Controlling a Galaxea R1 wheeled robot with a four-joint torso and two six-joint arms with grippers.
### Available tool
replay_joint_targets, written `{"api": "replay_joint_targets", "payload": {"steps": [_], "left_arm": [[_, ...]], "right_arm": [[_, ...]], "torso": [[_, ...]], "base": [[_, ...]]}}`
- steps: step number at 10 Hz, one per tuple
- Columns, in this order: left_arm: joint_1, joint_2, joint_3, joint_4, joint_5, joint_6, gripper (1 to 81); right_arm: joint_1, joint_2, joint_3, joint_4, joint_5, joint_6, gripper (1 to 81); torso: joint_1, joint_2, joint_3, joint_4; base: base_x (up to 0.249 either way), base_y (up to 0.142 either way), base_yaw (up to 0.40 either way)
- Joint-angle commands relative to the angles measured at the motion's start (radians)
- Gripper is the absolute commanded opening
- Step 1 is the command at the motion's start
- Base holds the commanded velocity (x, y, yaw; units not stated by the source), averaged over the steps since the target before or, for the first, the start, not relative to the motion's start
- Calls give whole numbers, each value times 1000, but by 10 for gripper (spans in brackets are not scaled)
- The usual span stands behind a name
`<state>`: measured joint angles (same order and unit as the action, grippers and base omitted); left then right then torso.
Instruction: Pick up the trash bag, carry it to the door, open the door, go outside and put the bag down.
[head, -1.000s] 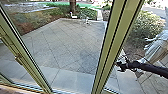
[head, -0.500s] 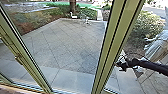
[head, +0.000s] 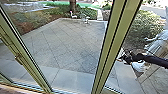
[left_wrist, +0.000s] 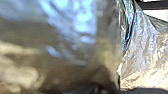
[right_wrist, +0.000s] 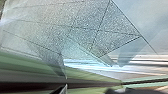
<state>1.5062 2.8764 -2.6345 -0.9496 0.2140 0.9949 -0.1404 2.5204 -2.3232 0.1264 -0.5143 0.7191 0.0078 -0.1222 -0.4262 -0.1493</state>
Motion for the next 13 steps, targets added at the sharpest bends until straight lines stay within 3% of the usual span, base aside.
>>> {"api": "replay_joint_targets", "payload": {"steps": [1,5,6,7,8,9,10,12,13], "left_arm": [[1,2,2,0,113,8,10],[1,9,1,2,111,10,10],[1,9,1,2,113,10,10],[1,9,1,2,113,10,10],[1,9,1,2,111,10,10],[1,9,1,2,113,10,10],[1,11,1,2,113,10,10],[1,12,1,2,113,10,10],[1,12,1,2,113,10,10]], "right_arm": [[262,-98,-61,-54,13,46,811],[331,-113,-16,-171,-93,39,811],[342,-113,-5,-185,-116,31,811],[350,-118,4,-189,-132,14,811],[357,-125,19,-191,-139,-16,811],[360,-130,21,-192,-150,-30,811],[362,-138,21,-191,-155,-50,811],[365,-159,39,-192,-158,-52,811],[365,-168,42,-192,-158,-55,811]], "torso": [[0,0,0,0],[1,1,-1,0],[1,1,36,0],[1,1,37,0],[2,1,41,-22],[2,1,49,-25],[2,1,85,-46],[2,2,128,-68],[2,2,142,-86]], "base": [[0,0,0],[0,0,0],[0,0,0],[0,0,0],[0,0,0],[0,0,0],[0,0,0],[0,0,0],[0,0,0]]}}
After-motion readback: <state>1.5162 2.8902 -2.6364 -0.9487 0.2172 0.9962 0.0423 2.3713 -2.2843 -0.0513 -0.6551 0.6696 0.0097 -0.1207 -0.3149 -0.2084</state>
